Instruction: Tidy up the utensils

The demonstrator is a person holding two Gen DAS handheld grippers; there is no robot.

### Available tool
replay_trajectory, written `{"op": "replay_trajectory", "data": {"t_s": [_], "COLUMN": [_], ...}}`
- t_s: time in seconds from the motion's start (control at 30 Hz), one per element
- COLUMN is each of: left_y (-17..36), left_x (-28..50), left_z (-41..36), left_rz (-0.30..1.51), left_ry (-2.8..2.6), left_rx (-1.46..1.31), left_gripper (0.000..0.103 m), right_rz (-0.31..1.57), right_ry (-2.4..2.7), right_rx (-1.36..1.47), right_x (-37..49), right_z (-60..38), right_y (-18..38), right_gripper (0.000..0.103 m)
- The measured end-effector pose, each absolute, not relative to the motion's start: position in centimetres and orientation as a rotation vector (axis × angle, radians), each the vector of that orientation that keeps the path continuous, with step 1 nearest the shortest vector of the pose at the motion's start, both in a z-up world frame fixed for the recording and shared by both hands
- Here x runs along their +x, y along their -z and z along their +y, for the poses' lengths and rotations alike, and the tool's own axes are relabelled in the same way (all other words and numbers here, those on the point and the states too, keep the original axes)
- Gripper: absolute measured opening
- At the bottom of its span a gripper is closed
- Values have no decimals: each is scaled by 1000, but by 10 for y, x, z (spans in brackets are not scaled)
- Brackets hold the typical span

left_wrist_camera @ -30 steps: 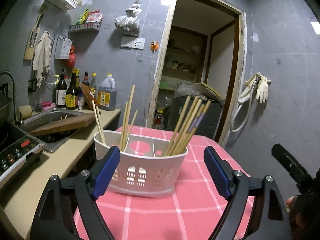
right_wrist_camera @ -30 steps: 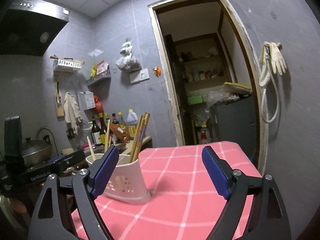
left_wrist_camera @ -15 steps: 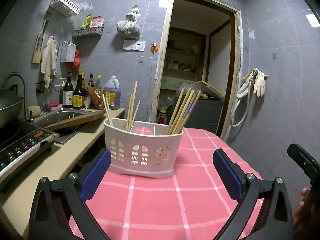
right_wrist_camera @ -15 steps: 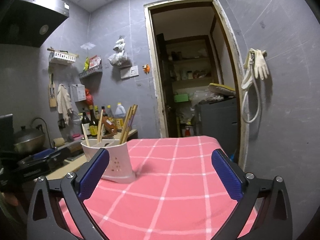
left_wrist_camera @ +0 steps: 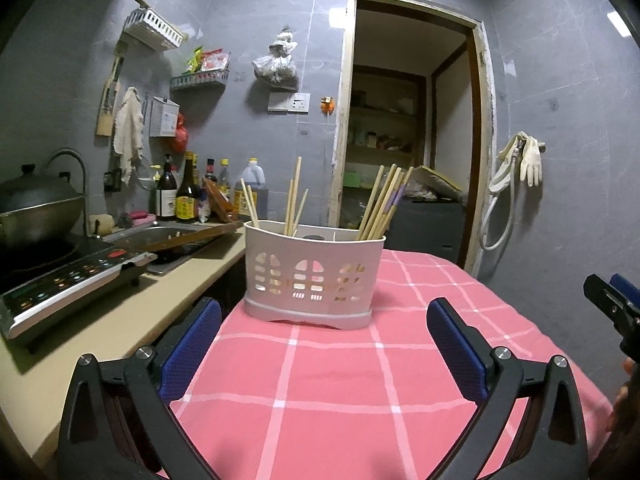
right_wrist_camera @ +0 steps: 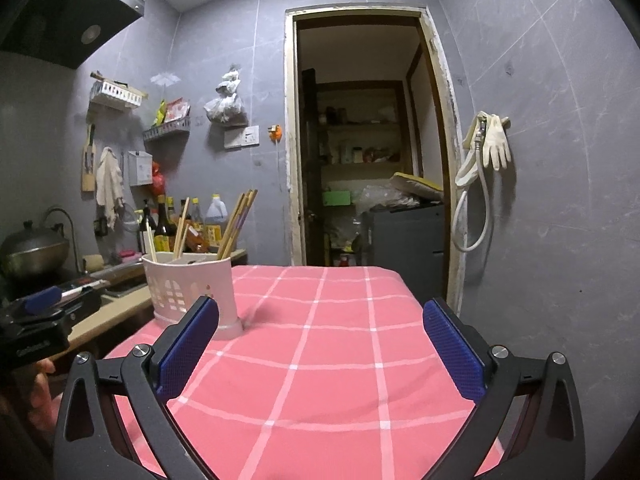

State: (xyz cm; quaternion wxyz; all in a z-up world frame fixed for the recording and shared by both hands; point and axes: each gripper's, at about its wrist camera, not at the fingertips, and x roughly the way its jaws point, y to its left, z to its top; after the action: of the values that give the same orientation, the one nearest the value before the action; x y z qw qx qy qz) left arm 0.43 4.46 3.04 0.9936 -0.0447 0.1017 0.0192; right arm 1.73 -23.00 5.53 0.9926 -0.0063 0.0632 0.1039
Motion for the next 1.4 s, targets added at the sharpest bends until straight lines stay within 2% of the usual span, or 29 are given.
{"op": "replay_trajectory", "data": {"t_s": [1.4], "left_y": [-23], "left_x": [-1], "left_z": [40], "left_rz": [193], "left_ry": [-47], "left_rx": [-59], "left_gripper": [101], "right_rz": [140], "right_ry": [-195], "right_rx": [-13], "right_x": [15], "right_z": [-230], "right_y": [-49], "right_gripper": [103]}}
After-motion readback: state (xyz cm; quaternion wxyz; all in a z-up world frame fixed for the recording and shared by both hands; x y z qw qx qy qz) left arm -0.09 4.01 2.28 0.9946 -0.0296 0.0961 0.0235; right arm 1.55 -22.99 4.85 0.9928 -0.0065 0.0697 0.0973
